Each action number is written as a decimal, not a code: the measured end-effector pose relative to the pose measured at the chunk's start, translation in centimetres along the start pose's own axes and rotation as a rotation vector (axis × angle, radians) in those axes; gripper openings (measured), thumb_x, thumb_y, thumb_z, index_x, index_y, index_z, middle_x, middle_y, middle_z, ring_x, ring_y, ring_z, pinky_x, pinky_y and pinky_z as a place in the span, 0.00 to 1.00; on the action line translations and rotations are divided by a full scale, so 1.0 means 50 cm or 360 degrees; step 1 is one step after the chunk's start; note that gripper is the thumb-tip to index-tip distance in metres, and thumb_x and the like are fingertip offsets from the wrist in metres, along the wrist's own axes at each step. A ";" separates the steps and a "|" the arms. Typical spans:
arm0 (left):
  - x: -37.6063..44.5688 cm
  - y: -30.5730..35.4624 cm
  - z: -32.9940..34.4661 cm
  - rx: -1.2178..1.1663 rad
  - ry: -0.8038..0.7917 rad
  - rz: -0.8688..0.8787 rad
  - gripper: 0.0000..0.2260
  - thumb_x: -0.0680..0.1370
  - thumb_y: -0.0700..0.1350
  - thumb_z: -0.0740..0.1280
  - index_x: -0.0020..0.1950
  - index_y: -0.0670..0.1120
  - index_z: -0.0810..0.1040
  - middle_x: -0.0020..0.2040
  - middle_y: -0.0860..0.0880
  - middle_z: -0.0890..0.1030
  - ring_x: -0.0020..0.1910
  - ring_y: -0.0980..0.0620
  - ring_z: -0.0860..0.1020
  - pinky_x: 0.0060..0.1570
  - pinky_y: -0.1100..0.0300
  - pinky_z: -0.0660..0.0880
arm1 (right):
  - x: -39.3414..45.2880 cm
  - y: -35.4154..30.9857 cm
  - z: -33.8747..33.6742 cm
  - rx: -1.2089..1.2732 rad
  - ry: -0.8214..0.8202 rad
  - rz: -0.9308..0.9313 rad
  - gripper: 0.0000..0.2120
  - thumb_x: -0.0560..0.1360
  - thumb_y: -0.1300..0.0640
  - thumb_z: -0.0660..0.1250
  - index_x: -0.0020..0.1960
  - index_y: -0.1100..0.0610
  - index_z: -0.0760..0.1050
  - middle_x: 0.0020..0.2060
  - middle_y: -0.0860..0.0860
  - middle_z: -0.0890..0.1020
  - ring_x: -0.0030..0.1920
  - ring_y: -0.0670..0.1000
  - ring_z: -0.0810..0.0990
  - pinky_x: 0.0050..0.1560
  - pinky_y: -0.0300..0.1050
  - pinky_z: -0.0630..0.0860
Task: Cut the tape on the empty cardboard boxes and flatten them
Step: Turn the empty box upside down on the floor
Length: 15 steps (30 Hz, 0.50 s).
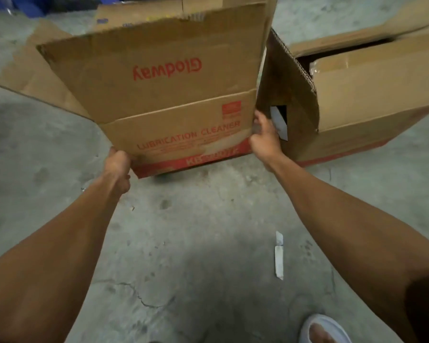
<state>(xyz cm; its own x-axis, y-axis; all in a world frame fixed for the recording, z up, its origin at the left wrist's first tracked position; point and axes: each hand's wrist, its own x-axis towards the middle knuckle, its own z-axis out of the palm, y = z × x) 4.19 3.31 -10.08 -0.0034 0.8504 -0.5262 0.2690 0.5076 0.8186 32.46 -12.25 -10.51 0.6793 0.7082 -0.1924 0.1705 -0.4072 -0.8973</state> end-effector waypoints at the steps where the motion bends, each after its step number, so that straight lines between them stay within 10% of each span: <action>1: -0.007 0.013 -0.008 0.0002 0.0055 0.0111 0.21 0.77 0.40 0.58 0.69 0.53 0.70 0.61 0.51 0.77 0.59 0.49 0.74 0.55 0.54 0.69 | -0.006 -0.022 -0.005 0.0005 0.0039 -0.0058 0.28 0.75 0.62 0.62 0.72 0.43 0.66 0.65 0.48 0.71 0.65 0.50 0.73 0.64 0.53 0.75; 10: -0.101 0.212 -0.164 0.0237 0.0494 0.0714 0.19 0.65 0.51 0.63 0.53 0.51 0.83 0.48 0.50 0.84 0.50 0.49 0.81 0.54 0.57 0.78 | -0.059 -0.229 -0.055 0.0010 0.0175 -0.0515 0.15 0.78 0.54 0.63 0.63 0.47 0.80 0.53 0.45 0.77 0.54 0.42 0.75 0.50 0.27 0.68; 15: -0.145 0.151 -0.180 0.0025 0.0369 0.0699 0.11 0.76 0.51 0.64 0.52 0.49 0.83 0.47 0.49 0.83 0.47 0.53 0.80 0.49 0.58 0.77 | -0.090 -0.137 -0.046 0.0523 0.0007 -0.0240 0.14 0.81 0.54 0.60 0.63 0.51 0.79 0.58 0.48 0.82 0.60 0.48 0.79 0.58 0.44 0.75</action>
<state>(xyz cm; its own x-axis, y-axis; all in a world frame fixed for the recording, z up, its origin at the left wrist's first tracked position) -2.42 2.24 2.01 -0.0999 0.9928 -0.0660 0.3075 0.0939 0.9469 29.89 -13.98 -2.58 0.6671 0.7435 -0.0471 0.0308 -0.0906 -0.9954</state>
